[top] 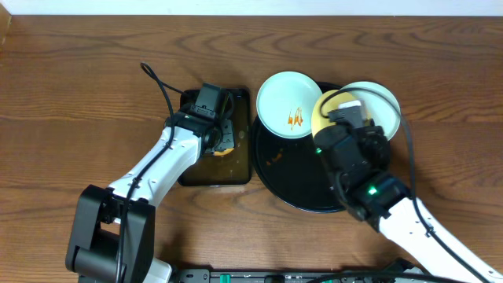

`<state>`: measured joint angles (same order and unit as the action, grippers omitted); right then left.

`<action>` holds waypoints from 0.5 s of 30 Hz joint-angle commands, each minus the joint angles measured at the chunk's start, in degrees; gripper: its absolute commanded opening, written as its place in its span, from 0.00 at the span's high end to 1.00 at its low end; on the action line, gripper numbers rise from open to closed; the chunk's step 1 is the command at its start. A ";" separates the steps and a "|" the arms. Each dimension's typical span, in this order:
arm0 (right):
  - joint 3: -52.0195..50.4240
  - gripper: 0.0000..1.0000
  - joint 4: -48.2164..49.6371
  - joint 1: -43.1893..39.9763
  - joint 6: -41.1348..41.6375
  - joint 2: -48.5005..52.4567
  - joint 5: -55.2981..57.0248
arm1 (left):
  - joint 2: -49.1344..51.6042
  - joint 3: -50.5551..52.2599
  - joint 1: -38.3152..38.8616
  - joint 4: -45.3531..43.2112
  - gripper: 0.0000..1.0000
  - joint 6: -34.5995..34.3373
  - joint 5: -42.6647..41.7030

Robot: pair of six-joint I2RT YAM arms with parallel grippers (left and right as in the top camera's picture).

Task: Clean dirty plates on tray and stack at the side
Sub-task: 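Carry the yellow plate right and set it on the table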

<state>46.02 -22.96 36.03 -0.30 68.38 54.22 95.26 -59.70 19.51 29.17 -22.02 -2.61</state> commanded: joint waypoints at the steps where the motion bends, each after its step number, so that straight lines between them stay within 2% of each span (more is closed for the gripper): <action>1: 1.22 0.99 -1.73 -6.29 10.14 -0.98 -7.96 | 0.17 0.35 -0.22 -0.04 0.92 0.79 0.74; 8: 1.22 0.99 -0.22 -22.84 14.91 -0.98 -15.65 | 0.17 0.35 -0.20 -0.04 0.92 0.79 0.72; 15: 1.22 0.99 -0.02 -44.04 21.27 -0.87 -24.11 | 0.17 0.35 -0.20 -0.04 0.92 0.79 0.72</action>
<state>46.02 -22.94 -0.56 15.31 68.38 35.73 95.26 -59.70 19.51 29.15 -22.02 -2.61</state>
